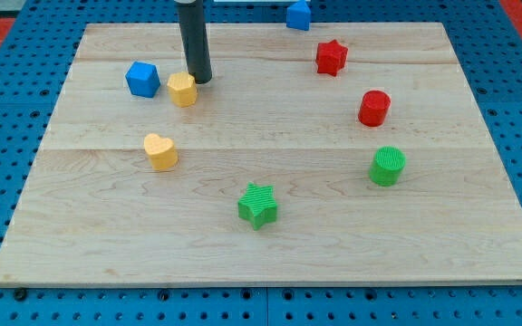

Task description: Move your arm towards the blue cube

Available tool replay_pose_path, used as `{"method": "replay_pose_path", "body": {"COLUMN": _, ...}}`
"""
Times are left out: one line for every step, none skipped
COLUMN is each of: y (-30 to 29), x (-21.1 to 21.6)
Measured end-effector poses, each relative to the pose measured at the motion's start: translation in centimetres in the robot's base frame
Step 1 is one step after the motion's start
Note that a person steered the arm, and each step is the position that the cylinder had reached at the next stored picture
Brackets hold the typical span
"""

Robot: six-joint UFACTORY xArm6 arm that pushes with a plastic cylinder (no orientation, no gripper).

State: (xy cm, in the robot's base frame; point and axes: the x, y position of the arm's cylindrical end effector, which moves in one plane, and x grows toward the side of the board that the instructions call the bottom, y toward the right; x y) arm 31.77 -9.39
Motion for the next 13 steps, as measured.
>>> {"method": "replay_pose_path", "body": {"y": -4.6, "x": 5.2}}
{"method": "replay_pose_path", "body": {"y": -2.5, "x": 6.1}}
{"method": "replay_pose_path", "body": {"y": 1.7, "x": 8.1}}
{"method": "replay_pose_path", "body": {"y": 7.8, "x": 8.0}}
{"method": "replay_pose_path", "body": {"y": 10.6, "x": 3.8}}
{"method": "replay_pose_path", "body": {"y": 11.2, "x": -3.2}}
{"method": "replay_pose_path", "body": {"y": 14.3, "x": -9.7}}
{"method": "replay_pose_path", "body": {"y": 19.8, "x": -12.6}}
{"method": "replay_pose_path", "body": {"y": 19.4, "x": -12.6}}
{"method": "replay_pose_path", "body": {"y": 17.5, "x": -12.1}}
{"method": "replay_pose_path", "body": {"y": 10.7, "x": -7.3}}
{"method": "replay_pose_path", "body": {"y": 6.0, "x": -5.1}}
{"method": "replay_pose_path", "body": {"y": 1.0, "x": -5.1}}
